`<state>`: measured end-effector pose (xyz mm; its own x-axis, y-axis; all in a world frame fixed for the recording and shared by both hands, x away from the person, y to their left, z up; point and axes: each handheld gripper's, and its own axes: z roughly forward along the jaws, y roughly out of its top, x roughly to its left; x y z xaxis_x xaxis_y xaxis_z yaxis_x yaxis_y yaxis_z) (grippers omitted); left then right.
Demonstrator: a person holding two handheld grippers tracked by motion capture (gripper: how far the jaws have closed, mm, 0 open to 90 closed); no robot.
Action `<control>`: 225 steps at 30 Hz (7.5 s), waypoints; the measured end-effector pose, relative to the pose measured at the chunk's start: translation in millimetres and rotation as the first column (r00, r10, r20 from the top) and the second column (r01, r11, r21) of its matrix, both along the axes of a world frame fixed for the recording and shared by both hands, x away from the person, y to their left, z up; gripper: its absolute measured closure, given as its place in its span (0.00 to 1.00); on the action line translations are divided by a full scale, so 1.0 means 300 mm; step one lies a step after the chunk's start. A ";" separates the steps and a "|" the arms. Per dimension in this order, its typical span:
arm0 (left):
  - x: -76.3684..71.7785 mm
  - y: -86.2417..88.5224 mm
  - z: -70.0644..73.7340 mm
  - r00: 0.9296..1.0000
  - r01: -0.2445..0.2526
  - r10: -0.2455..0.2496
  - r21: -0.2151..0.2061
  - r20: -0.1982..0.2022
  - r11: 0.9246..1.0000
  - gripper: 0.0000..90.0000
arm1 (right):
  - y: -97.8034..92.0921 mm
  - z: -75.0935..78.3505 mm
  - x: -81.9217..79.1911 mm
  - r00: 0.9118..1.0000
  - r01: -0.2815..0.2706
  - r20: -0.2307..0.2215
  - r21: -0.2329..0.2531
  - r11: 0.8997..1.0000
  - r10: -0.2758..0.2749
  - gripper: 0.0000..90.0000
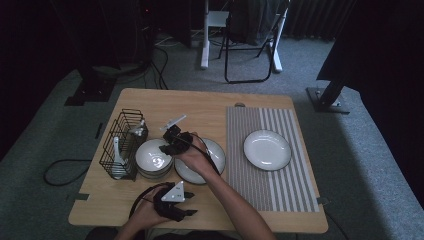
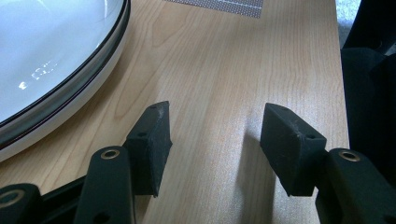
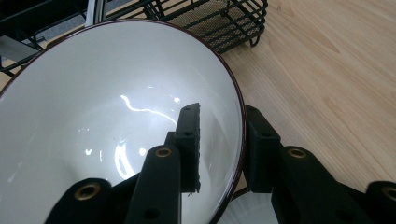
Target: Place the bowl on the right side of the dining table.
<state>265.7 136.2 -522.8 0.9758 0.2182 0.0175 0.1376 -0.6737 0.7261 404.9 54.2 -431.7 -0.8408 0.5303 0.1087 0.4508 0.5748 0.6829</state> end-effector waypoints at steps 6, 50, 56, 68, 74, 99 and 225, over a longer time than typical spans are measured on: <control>0.000 0.000 0.000 1.000 0.000 0.000 0.000 0.000 1.000 0.48 | 0.002 -0.009 0.010 1.000 0.008 -0.022 -0.005 1.000 -0.008 0.81; -0.002 -0.001 0.000 1.000 -0.004 0.004 0.001 0.000 1.000 0.48 | 0.020 0.002 -0.049 0.990 0.061 0.127 -0.054 0.997 -0.053 0.91; -0.004 -0.002 -0.001 1.000 -0.007 0.007 -0.004 -0.004 1.000 0.47 | 0.018 0.025 -0.057 0.984 0.057 0.168 -0.033 0.998 -0.051 0.91; -0.003 -0.002 0.001 1.000 -0.004 0.004 0.002 -0.001 1.000 0.47 | -0.022 0.029 -0.029 0.993 0.075 0.082 0.067 0.995 -0.080 0.90; -0.003 -0.002 0.000 1.000 -0.004 0.004 0.001 -0.001 1.000 0.47 | -0.041 0.033 -0.018 0.996 0.077 0.041 0.107 0.991 -0.082 0.90; -0.004 -0.002 -0.001 1.000 -0.006 0.006 -0.003 -0.003 1.000 0.47 | -0.093 0.081 -0.009 0.996 0.083 0.025 0.189 0.978 -0.089 0.90; -0.005 -0.003 0.000 1.000 -0.013 0.013 0.000 -0.005 1.000 0.47 | -0.712 0.046 0.067 0.881 0.463 -0.029 0.258 0.848 -0.472 0.90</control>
